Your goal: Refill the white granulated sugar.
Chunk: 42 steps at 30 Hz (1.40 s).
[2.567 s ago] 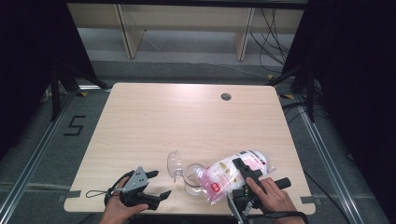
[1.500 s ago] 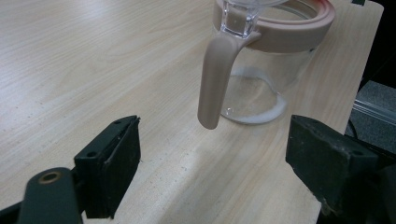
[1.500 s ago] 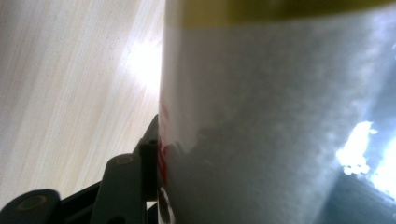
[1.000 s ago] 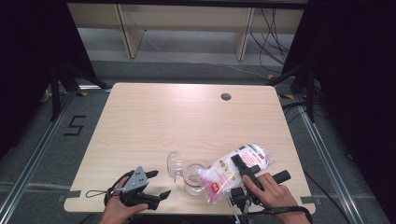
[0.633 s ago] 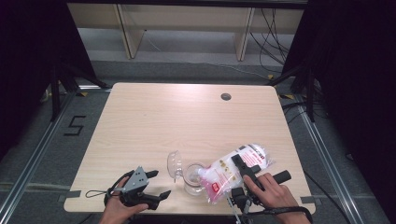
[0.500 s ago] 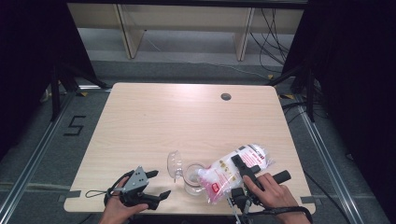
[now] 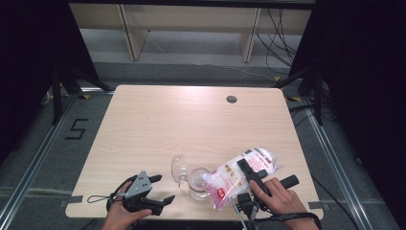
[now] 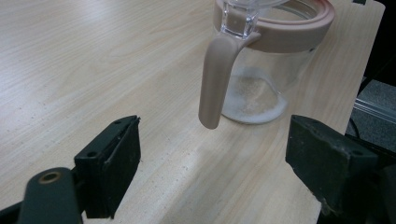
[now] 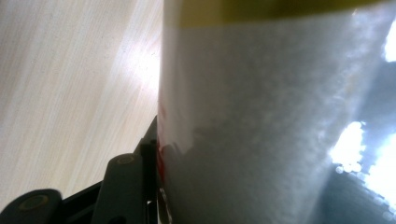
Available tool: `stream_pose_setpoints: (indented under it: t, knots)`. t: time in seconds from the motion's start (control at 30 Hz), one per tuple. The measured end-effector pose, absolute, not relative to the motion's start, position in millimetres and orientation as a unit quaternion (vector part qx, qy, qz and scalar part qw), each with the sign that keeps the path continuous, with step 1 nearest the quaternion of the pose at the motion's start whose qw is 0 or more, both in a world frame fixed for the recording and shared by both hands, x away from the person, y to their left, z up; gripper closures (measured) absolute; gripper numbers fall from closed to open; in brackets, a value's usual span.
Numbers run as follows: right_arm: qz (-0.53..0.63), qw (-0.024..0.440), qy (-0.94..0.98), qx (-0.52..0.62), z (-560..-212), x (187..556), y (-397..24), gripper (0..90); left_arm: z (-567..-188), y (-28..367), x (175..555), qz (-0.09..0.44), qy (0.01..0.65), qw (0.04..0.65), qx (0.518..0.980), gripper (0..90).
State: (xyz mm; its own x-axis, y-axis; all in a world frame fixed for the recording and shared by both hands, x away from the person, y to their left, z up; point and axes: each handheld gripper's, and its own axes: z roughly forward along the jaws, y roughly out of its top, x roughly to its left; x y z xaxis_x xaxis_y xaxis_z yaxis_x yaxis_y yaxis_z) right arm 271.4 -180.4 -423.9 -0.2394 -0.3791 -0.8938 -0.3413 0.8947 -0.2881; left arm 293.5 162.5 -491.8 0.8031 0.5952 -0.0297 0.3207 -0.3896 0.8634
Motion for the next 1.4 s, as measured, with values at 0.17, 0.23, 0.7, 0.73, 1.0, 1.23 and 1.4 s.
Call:
stream_pose_setpoints:
  t: [0.17, 0.23, 0.7, 0.73, 1.0, 1.23, 1.4]
  knots:
    - [-0.014, 0.575, 0.787, -0.223, -424.1, 271.3, -181.6, 50.4, -491.6, 161.7, 293.9, 0.142, 0.271, 0.484, 0.82, 17.7]
    - [-0.014, 0.575, 0.788, -0.218, -424.6, 270.9, -182.1, 50.5, -491.6, 161.7, 293.9, 0.142, 0.271, 0.484, 0.82, 17.7]
    - [-0.016, 0.576, 0.785, -0.226, -422.2, 271.1, -182.4, 50.6, -491.8, 162.2, 293.4, 0.14, 0.277, 0.476, 0.823, 17.6]
    - [-0.017, 0.576, 0.783, -0.232, -421.3, 271.3, -182.5, 50.6, -492.2, 161.6, 292.7, 0.137, 0.284, 0.477, 0.82, 17.6]
    - [-0.017, 0.58, 0.781, -0.231, -420.4, 269.3, -182.7, 50.7, -492.2, 161.9, 292.7, 0.14, 0.282, 0.477, 0.821, 17.5]
    - [-0.029, 0.581, 0.778, -0.238, -419.7, 268.9, -182.5, 50.8, -493.1, 160.1, 291.7, 0.134, 0.288, 0.484, 0.816, 17.4]
    - [-0.026, 0.584, 0.778, -0.23, -420.6, 267.0, -182.8, 50.8, -493.7, 159.2, 291.6, 0.133, 0.286, 0.483, 0.817, 17.5]
